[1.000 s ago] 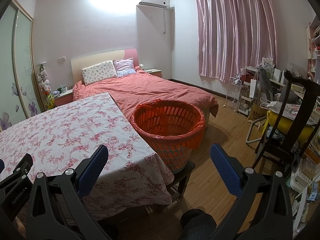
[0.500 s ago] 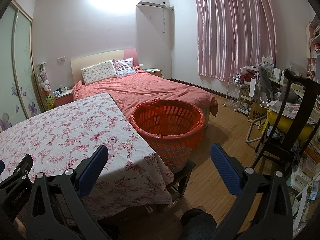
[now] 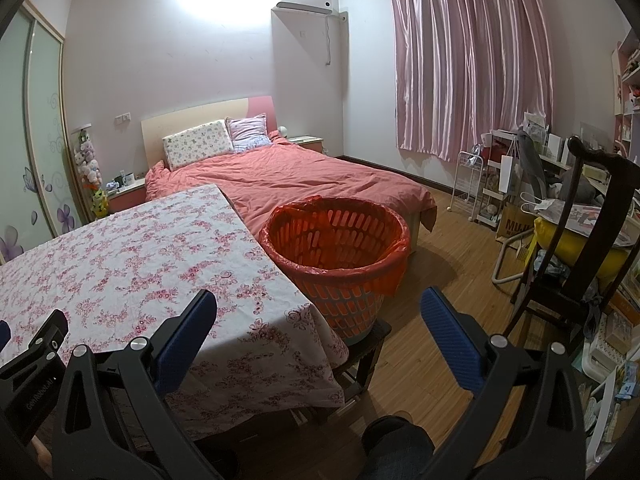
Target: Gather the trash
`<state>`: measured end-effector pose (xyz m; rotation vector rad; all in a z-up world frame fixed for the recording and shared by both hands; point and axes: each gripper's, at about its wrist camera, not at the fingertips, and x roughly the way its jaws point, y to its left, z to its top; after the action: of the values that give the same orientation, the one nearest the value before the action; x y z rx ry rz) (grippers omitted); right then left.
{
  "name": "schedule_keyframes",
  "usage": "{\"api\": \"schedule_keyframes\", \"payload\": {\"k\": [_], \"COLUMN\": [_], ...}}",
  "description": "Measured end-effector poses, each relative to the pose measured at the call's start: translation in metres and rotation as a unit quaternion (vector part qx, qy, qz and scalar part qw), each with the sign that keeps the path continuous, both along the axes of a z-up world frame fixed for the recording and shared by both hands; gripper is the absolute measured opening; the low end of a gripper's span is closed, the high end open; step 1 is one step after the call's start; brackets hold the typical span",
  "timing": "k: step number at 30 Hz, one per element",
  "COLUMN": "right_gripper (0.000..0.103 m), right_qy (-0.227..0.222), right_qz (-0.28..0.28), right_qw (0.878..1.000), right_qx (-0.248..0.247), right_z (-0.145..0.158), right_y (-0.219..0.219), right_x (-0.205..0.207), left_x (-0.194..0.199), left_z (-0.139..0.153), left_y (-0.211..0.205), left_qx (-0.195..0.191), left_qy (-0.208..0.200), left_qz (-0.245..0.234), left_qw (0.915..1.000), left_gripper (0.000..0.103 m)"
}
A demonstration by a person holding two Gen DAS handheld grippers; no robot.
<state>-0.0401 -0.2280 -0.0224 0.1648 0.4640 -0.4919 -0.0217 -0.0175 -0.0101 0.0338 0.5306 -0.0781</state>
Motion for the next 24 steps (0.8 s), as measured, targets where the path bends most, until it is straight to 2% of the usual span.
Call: {"api": "schedule_keyframes", "payload": {"k": [24], "right_gripper": [0.101], "right_qy": [0.0], "right_qz": [0.0], "right_qw": [1.0], "right_qx": [0.001], "right_z": [0.0005], "right_y": [-0.0004], "right_x": [-0.0004], "left_x": [-0.0001], "left_z": [-0.0018], "left_y": [0.0013], "left_qx": [0.0], "left_qy": [0.004], "left_qz": [0.0], "left_qw": [1.0], "left_gripper": [0.099]}}
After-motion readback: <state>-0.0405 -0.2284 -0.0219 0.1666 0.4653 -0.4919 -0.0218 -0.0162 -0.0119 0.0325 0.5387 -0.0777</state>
